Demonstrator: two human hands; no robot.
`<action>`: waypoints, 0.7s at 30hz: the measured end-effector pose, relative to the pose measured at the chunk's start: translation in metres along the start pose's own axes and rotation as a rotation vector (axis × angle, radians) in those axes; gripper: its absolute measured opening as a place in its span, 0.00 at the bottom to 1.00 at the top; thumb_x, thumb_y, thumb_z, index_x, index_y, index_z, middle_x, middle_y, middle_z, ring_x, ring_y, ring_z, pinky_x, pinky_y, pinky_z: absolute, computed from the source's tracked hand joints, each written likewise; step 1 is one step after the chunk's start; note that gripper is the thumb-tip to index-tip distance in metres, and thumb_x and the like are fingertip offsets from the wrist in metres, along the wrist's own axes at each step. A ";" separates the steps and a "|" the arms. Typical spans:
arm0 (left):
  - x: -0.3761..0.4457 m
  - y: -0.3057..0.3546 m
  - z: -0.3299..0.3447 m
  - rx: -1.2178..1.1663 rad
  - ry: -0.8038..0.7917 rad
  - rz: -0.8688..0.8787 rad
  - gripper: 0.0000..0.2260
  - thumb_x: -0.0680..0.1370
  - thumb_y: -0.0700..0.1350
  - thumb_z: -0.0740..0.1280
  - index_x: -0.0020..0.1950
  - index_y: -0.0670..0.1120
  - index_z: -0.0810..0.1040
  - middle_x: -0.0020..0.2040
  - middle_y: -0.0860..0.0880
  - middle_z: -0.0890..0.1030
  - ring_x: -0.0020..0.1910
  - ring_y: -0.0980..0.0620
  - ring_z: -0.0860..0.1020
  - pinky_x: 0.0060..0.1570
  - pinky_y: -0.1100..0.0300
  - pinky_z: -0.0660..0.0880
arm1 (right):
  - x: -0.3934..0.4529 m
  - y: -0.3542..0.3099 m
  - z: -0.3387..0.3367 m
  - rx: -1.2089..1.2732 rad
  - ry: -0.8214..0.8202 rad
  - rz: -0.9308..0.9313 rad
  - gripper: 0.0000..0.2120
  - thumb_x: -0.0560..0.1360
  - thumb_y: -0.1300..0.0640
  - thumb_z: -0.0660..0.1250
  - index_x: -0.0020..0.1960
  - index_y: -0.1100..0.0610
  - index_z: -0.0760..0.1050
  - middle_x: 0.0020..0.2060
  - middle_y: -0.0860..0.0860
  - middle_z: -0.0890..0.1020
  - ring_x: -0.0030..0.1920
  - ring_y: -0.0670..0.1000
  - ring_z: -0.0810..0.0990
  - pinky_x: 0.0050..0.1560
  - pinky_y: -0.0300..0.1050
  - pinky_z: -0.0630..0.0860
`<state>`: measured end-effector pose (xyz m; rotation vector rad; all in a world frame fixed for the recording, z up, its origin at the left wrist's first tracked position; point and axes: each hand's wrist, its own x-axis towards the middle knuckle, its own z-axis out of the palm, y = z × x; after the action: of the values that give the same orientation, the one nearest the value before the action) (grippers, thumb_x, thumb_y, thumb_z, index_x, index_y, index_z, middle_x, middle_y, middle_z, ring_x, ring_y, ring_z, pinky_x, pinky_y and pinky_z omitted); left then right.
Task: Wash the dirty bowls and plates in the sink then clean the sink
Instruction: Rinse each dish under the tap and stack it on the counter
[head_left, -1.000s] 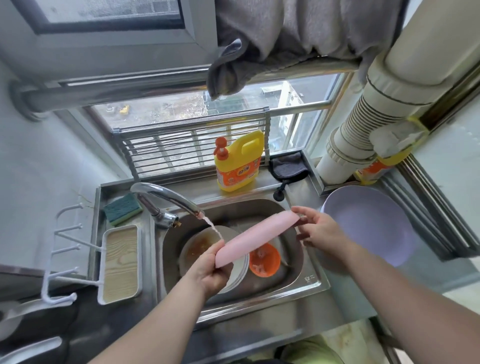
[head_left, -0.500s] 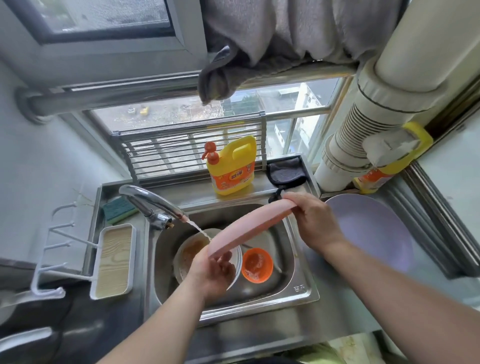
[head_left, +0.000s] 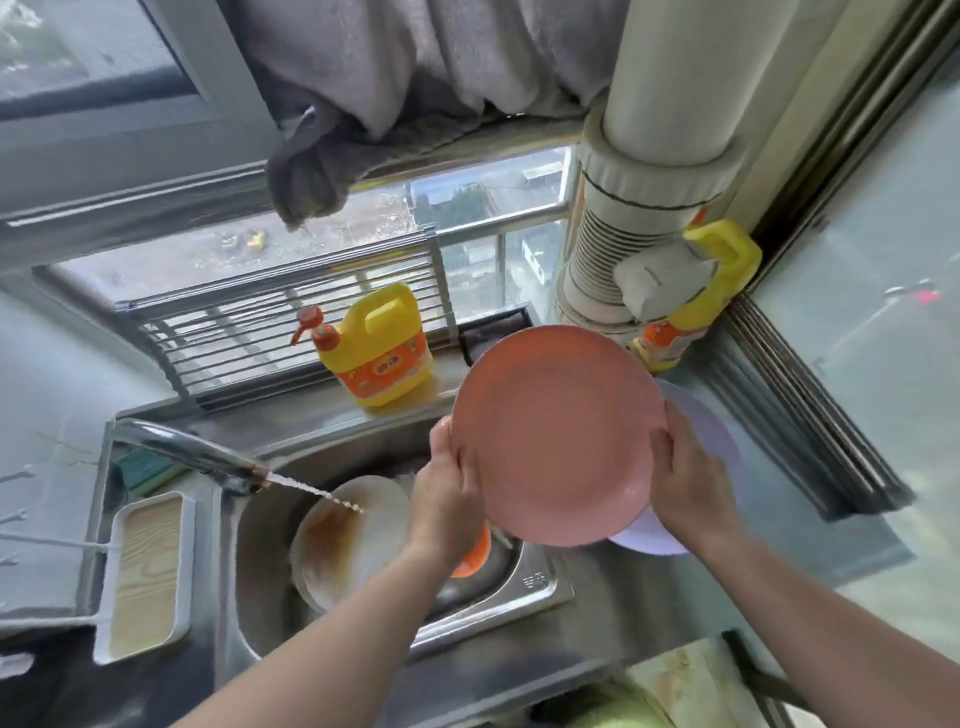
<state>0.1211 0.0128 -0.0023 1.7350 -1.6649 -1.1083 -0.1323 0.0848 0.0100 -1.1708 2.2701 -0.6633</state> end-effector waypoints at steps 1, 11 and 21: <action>-0.002 0.006 0.013 0.056 -0.058 0.017 0.21 0.87 0.50 0.57 0.81 0.59 0.59 0.53 0.44 0.83 0.51 0.38 0.81 0.52 0.46 0.75 | 0.000 0.012 -0.011 -0.027 0.019 0.022 0.24 0.88 0.49 0.49 0.83 0.46 0.58 0.68 0.60 0.80 0.64 0.67 0.78 0.62 0.59 0.72; 0.017 0.039 0.105 0.292 -0.269 -0.009 0.22 0.84 0.49 0.52 0.78 0.63 0.58 0.53 0.45 0.84 0.50 0.39 0.81 0.53 0.44 0.80 | 0.020 0.074 -0.057 -0.312 -0.068 0.215 0.16 0.86 0.53 0.49 0.72 0.50 0.65 0.52 0.60 0.82 0.50 0.62 0.79 0.50 0.57 0.76; 0.030 0.010 0.124 0.323 -0.314 0.010 0.22 0.86 0.51 0.55 0.80 0.58 0.57 0.54 0.46 0.84 0.52 0.41 0.80 0.52 0.48 0.76 | 0.023 0.085 -0.046 -0.435 -0.141 0.279 0.13 0.85 0.54 0.50 0.67 0.50 0.63 0.42 0.54 0.77 0.42 0.58 0.77 0.41 0.50 0.72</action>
<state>0.0125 0.0052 -0.0693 1.8110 -2.1417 -1.2089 -0.2231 0.1181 -0.0128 -1.0125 2.4578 0.0232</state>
